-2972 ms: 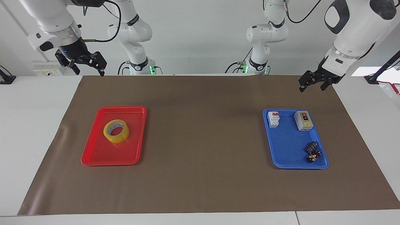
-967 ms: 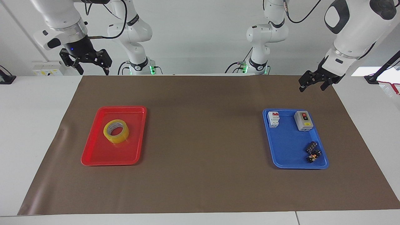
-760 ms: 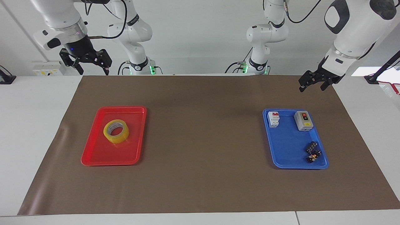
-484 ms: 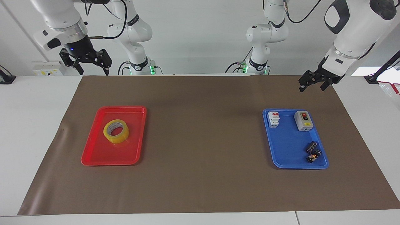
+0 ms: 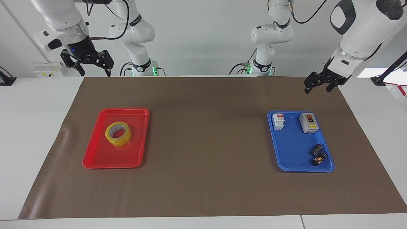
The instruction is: Place and move tape with both arms
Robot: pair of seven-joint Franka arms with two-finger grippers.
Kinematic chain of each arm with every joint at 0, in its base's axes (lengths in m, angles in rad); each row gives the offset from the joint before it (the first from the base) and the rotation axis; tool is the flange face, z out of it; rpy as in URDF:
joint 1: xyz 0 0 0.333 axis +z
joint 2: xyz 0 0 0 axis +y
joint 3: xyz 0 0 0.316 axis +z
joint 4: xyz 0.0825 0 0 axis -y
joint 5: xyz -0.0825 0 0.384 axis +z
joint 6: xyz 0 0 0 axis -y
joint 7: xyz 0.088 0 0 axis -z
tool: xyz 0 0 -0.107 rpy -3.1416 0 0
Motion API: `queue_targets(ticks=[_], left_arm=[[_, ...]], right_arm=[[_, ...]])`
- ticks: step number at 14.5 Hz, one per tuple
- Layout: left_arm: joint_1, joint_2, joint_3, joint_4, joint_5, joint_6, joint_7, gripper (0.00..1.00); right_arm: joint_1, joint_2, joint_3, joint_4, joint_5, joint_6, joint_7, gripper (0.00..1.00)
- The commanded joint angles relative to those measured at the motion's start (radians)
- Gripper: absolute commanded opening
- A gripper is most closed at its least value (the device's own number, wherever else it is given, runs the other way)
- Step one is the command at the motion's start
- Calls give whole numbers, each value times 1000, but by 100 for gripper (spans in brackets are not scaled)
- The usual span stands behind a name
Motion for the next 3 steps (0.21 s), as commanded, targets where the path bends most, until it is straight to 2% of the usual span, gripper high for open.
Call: queue_targets(ticks=[1, 3], left_arm=[[2, 4, 3, 13, -5, -9, 11, 100], [2, 4, 3, 13, -5, -9, 11, 100]], right_arm=[[-16, 12, 7, 21, -3, -14, -23, 100], [-16, 11, 7, 21, -3, -14, -23, 100]])
